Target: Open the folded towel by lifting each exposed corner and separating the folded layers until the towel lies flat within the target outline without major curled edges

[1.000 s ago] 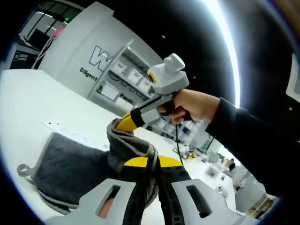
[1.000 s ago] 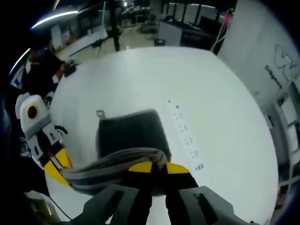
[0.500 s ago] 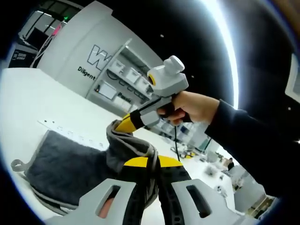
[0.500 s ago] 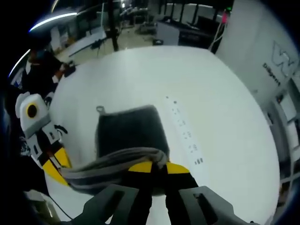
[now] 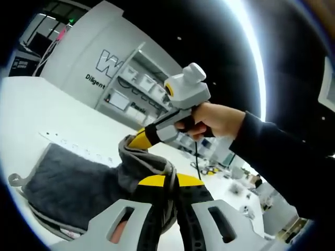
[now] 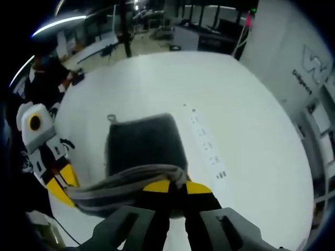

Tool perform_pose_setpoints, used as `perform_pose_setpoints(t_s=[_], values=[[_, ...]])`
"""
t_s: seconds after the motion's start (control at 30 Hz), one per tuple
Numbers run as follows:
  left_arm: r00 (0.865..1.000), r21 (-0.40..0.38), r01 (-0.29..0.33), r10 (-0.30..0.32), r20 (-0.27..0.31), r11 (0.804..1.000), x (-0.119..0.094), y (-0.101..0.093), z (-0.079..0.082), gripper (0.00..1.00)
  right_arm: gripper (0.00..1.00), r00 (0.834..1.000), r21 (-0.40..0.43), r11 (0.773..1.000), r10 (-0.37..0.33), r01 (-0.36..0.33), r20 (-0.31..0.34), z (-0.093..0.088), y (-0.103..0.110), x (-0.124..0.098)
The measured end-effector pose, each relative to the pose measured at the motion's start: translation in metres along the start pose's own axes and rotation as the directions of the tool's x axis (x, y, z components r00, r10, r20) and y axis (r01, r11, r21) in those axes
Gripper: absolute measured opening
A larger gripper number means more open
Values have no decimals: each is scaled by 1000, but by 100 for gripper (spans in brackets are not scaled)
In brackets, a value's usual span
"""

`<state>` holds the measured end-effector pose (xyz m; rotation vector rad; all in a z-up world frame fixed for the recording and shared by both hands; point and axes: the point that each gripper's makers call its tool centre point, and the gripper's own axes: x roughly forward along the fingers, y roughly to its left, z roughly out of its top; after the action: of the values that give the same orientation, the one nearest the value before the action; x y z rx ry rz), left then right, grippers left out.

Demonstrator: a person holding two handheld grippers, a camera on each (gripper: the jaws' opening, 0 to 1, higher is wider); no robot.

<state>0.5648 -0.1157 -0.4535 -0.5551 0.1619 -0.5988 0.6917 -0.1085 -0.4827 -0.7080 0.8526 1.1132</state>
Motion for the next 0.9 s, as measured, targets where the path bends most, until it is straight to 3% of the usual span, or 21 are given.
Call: perform_pose_setpoints(t_s=[0.57, 0.9], values=[[1000, 2, 8, -8, -13, 1000, 4, -4, -10, 4, 4, 1000, 3, 1000, -1, 1, 20, -24, 29, 0], [999, 16, 12, -12, -29, 1000, 8, -9, -18, 4, 4, 999, 22, 1000, 3, -4, 32, -40, 32, 0]])
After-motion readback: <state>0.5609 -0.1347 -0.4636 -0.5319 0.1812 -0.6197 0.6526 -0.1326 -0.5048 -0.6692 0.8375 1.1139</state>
